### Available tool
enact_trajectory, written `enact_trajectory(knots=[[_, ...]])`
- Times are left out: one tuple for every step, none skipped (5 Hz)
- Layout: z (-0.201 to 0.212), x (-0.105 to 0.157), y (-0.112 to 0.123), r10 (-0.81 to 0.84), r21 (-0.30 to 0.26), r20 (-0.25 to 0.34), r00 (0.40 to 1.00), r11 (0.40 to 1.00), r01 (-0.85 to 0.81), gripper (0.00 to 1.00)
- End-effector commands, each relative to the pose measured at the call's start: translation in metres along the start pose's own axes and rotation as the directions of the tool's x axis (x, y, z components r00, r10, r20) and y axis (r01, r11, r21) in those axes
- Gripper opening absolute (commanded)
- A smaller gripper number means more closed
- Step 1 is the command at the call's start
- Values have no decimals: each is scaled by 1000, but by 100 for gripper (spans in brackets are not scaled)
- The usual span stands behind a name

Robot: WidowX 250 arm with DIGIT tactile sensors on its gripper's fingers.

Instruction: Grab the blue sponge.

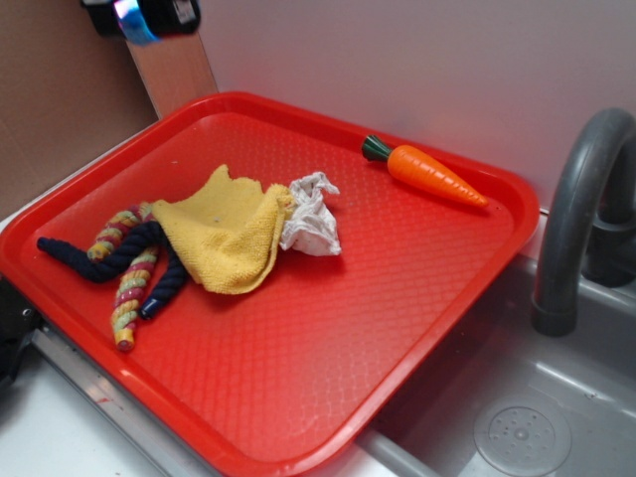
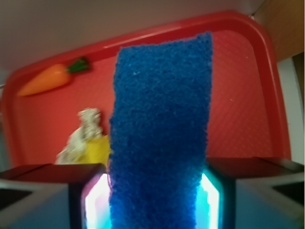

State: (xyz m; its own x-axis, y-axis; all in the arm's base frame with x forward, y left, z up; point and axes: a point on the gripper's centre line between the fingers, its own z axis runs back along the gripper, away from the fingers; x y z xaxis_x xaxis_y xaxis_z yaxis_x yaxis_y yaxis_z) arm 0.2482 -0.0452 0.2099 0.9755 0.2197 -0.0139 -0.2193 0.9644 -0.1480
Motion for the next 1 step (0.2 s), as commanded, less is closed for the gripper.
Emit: enact_trajectory(knots=[[24, -11, -14, -181, -94, 33, 983, 979, 183, 0]])
